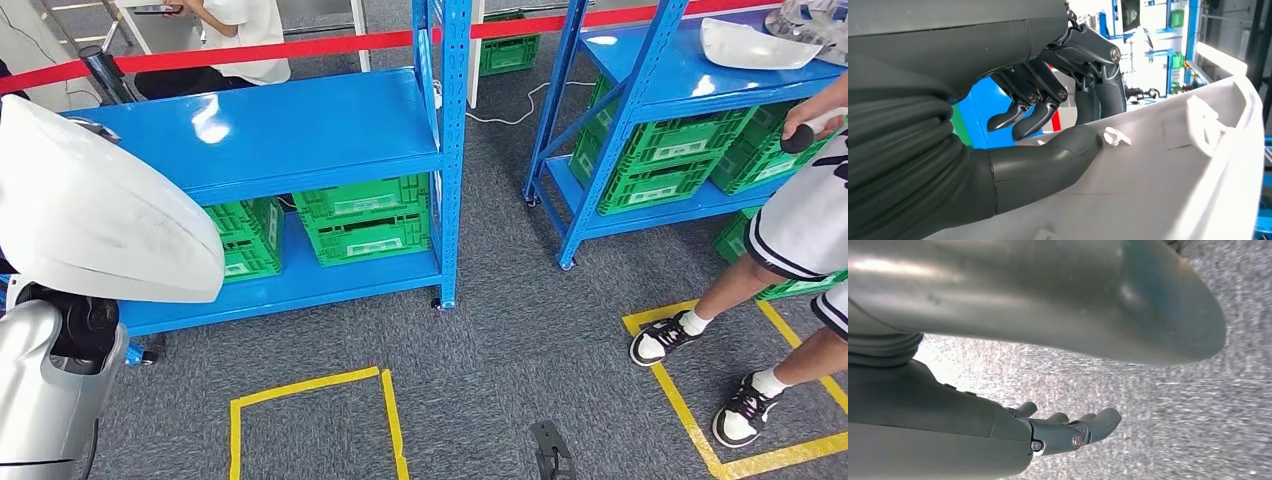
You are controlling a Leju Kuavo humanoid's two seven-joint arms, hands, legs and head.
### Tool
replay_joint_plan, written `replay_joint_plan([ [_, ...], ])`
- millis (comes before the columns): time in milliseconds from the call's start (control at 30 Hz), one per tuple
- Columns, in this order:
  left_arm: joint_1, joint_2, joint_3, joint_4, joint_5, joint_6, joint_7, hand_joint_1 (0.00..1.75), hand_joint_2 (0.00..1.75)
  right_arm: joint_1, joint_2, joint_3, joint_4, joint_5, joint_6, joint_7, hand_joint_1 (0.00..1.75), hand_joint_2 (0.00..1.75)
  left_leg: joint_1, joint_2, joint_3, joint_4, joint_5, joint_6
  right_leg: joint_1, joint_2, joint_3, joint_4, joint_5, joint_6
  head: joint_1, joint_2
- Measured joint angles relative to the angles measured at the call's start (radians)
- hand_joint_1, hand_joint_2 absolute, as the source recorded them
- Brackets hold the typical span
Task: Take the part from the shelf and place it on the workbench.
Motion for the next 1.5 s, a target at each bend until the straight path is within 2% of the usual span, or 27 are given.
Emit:
replay_joint_plan([
  [67, -0.004, 0.000, 0.000, -0.004, -0.004, 0.005, -0.001, 1.75, 1.75, 0.000, 0.000, 0.000, 0.000, 0.001, 0.000, -0.003, 0.00, 0.00, -0.003, -0.002, 0.116, -0.144, -0.011, 0.010, 0.001, 0.001, -0.019, 0.000, 0.023, 0.009, 0.001, 0.000],
  [133, -0.009, 0.002, -0.001, -0.005, -0.008, 0.012, -0.003, 1.75, 1.75, 0.000, 0.000, 0.000, 0.000, 0.003, 0.000, -0.009, 0.00, 0.00, -0.009, -0.003, 0.169, -0.232, -0.036, 0.022, 0.000, 0.001, -0.022, -0.007, 0.045, 0.023, 0.002, 0.000],
  [200, -0.015, 0.004, -0.001, 0.003, -0.011, 0.023, -0.006, 1.75, 1.75, 0.001, -0.001, -0.001, 0.000, 0.005, 0.000, -0.012, 0.00, 0.00, -0.011, -0.002, 0.159, -0.246, -0.019, 0.037, -0.002, 0.002, -0.022, -0.020, 0.064, 0.038, 0.001, 0.000],
  [233, -0.018, 0.004, -0.002, 0.009, -0.014, 0.031, -0.010, 1.75, 1.75, 0.002, -0.001, -0.001, 0.000, 0.006, 0.000, -0.012, 0.00, 0.00, -0.010, 0.000, 0.151, -0.250, -0.005, 0.046, -0.002, 0.003, -0.028, -0.016, 0.052, 0.043, -0.001, 0.000],
  [300, -0.027, 0.004, -0.003, 0.023, -0.026, 0.055, -0.022, 1.75, 1.75, 0.004, -0.001, -0.002, 0.000, 0.006, 0.000, -0.013, 0.00, 0.00, -0.007, 0.004, 0.127, -0.256, 0.028, 0.061, -0.002, 0.004, -0.053, 0.051, -0.032, 0.049, 0.000, 0.000],
  [367, -0.033, 0.004, -0.004, 0.038, -0.040, 0.078, -0.034, 1.75, 1.75, 0.003, -0.002, -0.003, 0.000, 0.006, 0.000, -0.015, 0.00, 0.00, -0.009, 0.004, 0.092, -0.256, 0.057, 0.067, 0.001, 0.005, -0.083, 0.180, -0.132, 0.052, 0.003, 0.000],
  [400, -0.034, 0.004, -0.005, 0.047, -0.047, 0.089, -0.039, 1.75, 1.75, 0.003, -0.004, -0.004, 0.000, 0.006, 0.000, -0.015, 0.00, 0.00, -0.011, 0.004, 0.073, -0.254, 0.071, 0.067, 0.002, 0.005, -0.087, 0.236, -0.150, 0.053, 0.004, 0.000],
  [433, -0.034, 0.004, -0.006, 0.055, -0.054, 0.100, -0.043, 1.75, 1.75, 0.003, -0.005, -0.004, 0.000, 0.006, 0.000, -0.016, 0.00, 0.00, -0.011, 0.004, 0.054, -0.252, 0.084, 0.067, 0.003, 0.005, -0.080, 0.268, -0.144, 0.053, 0.005, 0.000],
  [467, -0.034, 0.005, -0.006, 0.063, -0.061, 0.112, -0.048, 1.75, 1.75, 0.003, -0.005, -0.004, 0.000, 0.006, 0.001, -0.016, 0.00, 0.00, -0.012, 0.004, 0.035, -0.249, 0.097, 0.065, 0.004, 0.005, -0.055, 0.264, -0.121, 0.051, 0.006, 0.000],
  [533, -0.038, 0.007, -0.007, 0.076, -0.080, 0.142, -0.059, 1.75, 1.75, 0.002, -0.007, -0.006, 0.000, 0.007, 0.002, -0.016, 0.00, 0.00, -0.013, 0.005, 0.002, -0.240, 0.119, 0.058, 0.006, 0.004, 0.042, 0.161, -0.089, 0.046, 0.010, 0.000],
  [600, -0.046, 0.011, -0.008, 0.090, -0.102, 0.175, -0.074, 1.75, 1.75, 0.001, -0.008, -0.009, 0.000, 0.008, 0.002, -0.016, 0.00, 0.00, -0.015, 0.006, -0.020, -0.232, 0.137, 0.048, 0.011, 0.006, 0.133, 0.029, -0.112, 0.034, 0.018, 0.000],
  [667, -0.054, 0.013, -0.011, 0.108, -0.121, 0.203, -0.090, 1.75, 1.75, 0.000, -0.008, -0.011, 0.000, 0.009, 0.002, -0.016, 0.00, 0.00, -0.014, 0.007, -0.027, -0.235, 0.157, 0.037, 0.017, 0.007, 0.154, -0.021, -0.126, 0.020, 0.024, 0.000],
  [733, -0.057, 0.016, -0.012, 0.126, -0.130, 0.216, -0.097, 1.75, 1.75, 0.001, -0.007, -0.012, 0.001, 0.011, 0.002, -0.016, 0.00, 0.00, -0.012, 0.004, -0.036, -0.236, 0.161, 0.025, 0.013, 0.004, 0.141, -0.024, -0.104, 0.005, 0.025, 0.000],
  [767, -0.057, 0.018, -0.012, 0.133, -0.132, 0.219, -0.098, 1.75, 1.75, 0.001, -0.007, -0.012, 0.001, 0.011, 0.002, -0.016, 0.00, 0.00, -0.011, 0.002, -0.045, -0.218, 0.136, 0.018, 0.011, 0.002, 0.131, -0.028, -0.091, -0.002, 0.025, 0.000],
  [867, -0.058, 0.023, -0.012, 0.149, -0.134, 0.225, -0.101, 1.75, 1.75, 0.001, -0.007, -0.013, 0.002, 0.012, 0.002, -0.016, 0.00, 0.00, -0.003, -0.002, -0.086, -0.053, -0.004, -0.001, 0.007, 0.000, 0.091, -0.031, -0.053, -0.010, 0.021, 0.000],
  [900, -0.057, 0.024, -0.013, 0.153, -0.135, 0.227, -0.101, 1.75, 1.75, 0.001, -0.007, -0.014, 0.002, 0.012, 0.002, -0.016, 0.00, 0.00, 0.000, -0.002, -0.094, 0.006, -0.030, -0.006, 0.007, 0.000, 0.076, -0.030, -0.041, -0.009, 0.021, 0.000],
  [967, -0.057, 0.024, -0.014, 0.163, -0.139, 0.231, -0.102, 1.75, 1.75, 0.001, -0.007, -0.016, 0.002, 0.012, 0.001, -0.015, 0.00, 0.00, 0.004, -0.001, -0.069, 0.042, -0.019, -0.011, 0.005, 0.000, 0.046, -0.029, -0.017, -0.005, 0.022, 0.000],
  [1033, -0.060, 0.023, -0.014, 0.169, -0.142, 0.234, -0.102, 1.75, 1.75, 0.001, -0.007, -0.017, 0.002, 0.012, -0.001, -0.013, 0.00, 0.00, 0.006, -0.002, 0.022, -0.056, 0.017, -0.011, 0.001, 0.000, 0.021, -0.028, 0.004, 0.003, 0.022, 0.000],
  [1100, -0.069, 0.021, -0.015, 0.175, -0.145, 0.235, -0.101, 1.75, 1.75, 0.000, -0.007, -0.018, 0.002, 0.012, -0.001, -0.013, 0.00, 0.00, 0.003, -0.005, 0.119, -0.194, 0.008, -0.004, 0.001, 0.001, 0.005, -0.029, 0.023, 0.016, 0.023, 0.000],
  [1133, -0.074, 0.020, -0.015, 0.180, -0.146, 0.233, -0.101, 1.75, 1.75, 0.000, -0.007, -0.019, 0.002, 0.012, -0.001, -0.012, 0.00, 0.00, 0.001, -0.007, 0.145, -0.237, -0.003, 0.002, 0.001, 0.001, 0.001, -0.031, 0.034, 0.023, 0.023, 0.000],
  [1200, -0.081, 0.018, -0.015, 0.194, -0.148, 0.226, -0.102, 1.75, 1.75, 0.001, -0.007, -0.019, 0.002, 0.010, -0.001, -0.010, 0.00, 0.00, -0.003, -0.008, 0.145, -0.256, 0.003, 0.021, 0.001, 0.002, -0.003, -0.042, 0.056, 0.037, 0.027, 0.000],
  [1267, -0.085, 0.014, -0.015, 0.208, -0.151, 0.218, -0.103, 1.75, 1.75, 0.002, -0.006, -0.020, 0.002, 0.008, -0.001, -0.008, 0.00, 0.00, -0.001, -0.005, 0.130, -0.261, 0.024, 0.042, 0.000, 0.003, -0.017, -0.026, 0.033, 0.048, 0.031, 0.000],
  [1367, -0.091, 0.005, -0.015, 0.223, -0.153, 0.215, -0.105, 1.75, 1.75, 0.001, -0.005, -0.020, 0.003, 0.007, -0.001, -0.008, 0.00, 0.00, -0.003, -0.001, 0.094, -0.263, 0.056, 0.063, 0.002, 0.003, -0.071, 0.145, -0.105, 0.054, 0.043, 0.000],
  [1400, -0.091, 0.004, -0.015, 0.228, -0.153, 0.215, -0.105, 1.75, 1.75, 0.000, -0.005, -0.020, 0.003, 0.007, -0.001, -0.009, 0.00, 0.00, -0.006, -0.001, 0.080, -0.261, 0.066, 0.066, 0.004, 0.003, -0.084, 0.210, -0.136, 0.054, 0.046, 0.000],
  [1433, -0.091, 0.003, -0.015, 0.232, -0.153, 0.215, -0.105, 1.75, 1.75, 0.000, -0.005, -0.021, 0.003, 0.007, -0.001, -0.009, 0.00, 0.00, -0.009, 0.000, 0.066, -0.259, 0.076, 0.067, 0.007, 0.003, -0.084, 0.252, -0.144, 0.052, 0.048, 0.000],
  [1467, -0.091, 0.002, -0.015, 0.236, -0.153, 0.215, -0.105, 1.75, 1.75, 0.000, -0.005, -0.021, 0.003, 0.007, -0.001, -0.009, 0.00, 0.00, -0.012, 0.000, 0.052, -0.257, 0.085, 0.068, 0.010, 0.003, -0.069, 0.260, -0.132, 0.047, 0.048, 0.000],
  [1500, -0.091, 0.002, -0.015, 0.239, -0.153, 0.215, -0.105, 1.75, 1.75, -0.001, -0.005, -0.021, 0.003, 0.007, -0.001, -0.009, 0.00, 0.00, -0.015, 0.000, 0.039, -0.254, 0.095, 0.068, 0.014, 0.003, -0.034, 0.231, -0.107, 0.041, 0.049, 0.000],
])
